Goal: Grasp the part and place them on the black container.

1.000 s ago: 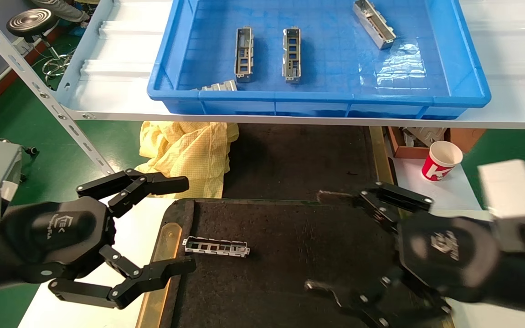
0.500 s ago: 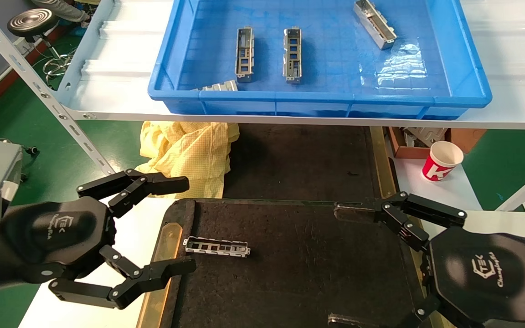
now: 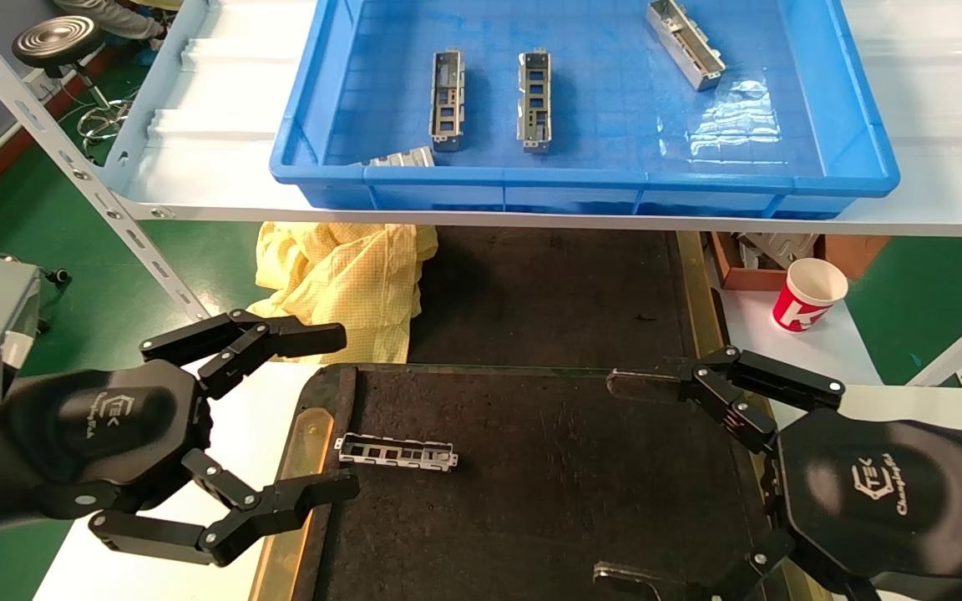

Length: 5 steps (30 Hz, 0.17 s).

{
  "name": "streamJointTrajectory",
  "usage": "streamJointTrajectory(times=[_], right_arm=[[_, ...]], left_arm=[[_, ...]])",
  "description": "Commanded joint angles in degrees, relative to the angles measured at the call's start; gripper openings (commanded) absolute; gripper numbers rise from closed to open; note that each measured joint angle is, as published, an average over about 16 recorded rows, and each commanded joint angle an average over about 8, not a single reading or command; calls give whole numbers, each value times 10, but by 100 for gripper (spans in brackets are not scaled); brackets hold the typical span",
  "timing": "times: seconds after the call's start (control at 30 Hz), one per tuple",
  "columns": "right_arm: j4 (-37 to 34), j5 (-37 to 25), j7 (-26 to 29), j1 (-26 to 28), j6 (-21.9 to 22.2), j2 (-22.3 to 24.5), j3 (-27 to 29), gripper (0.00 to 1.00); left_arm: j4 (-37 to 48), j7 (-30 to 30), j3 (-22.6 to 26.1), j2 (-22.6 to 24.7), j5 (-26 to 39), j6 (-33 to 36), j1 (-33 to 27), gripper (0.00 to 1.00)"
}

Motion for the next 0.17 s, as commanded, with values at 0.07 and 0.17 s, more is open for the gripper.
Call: streamJointTrajectory(times=[0.07, 0.17], right_arm=[[-2, 0, 0, 1, 1, -1, -2, 100], [-2, 0, -1, 1, 1, -1, -2, 100]], left_arm=[[0, 0, 0, 0, 0, 0, 0, 100], [0, 0, 0, 0, 0, 0, 0, 100]])
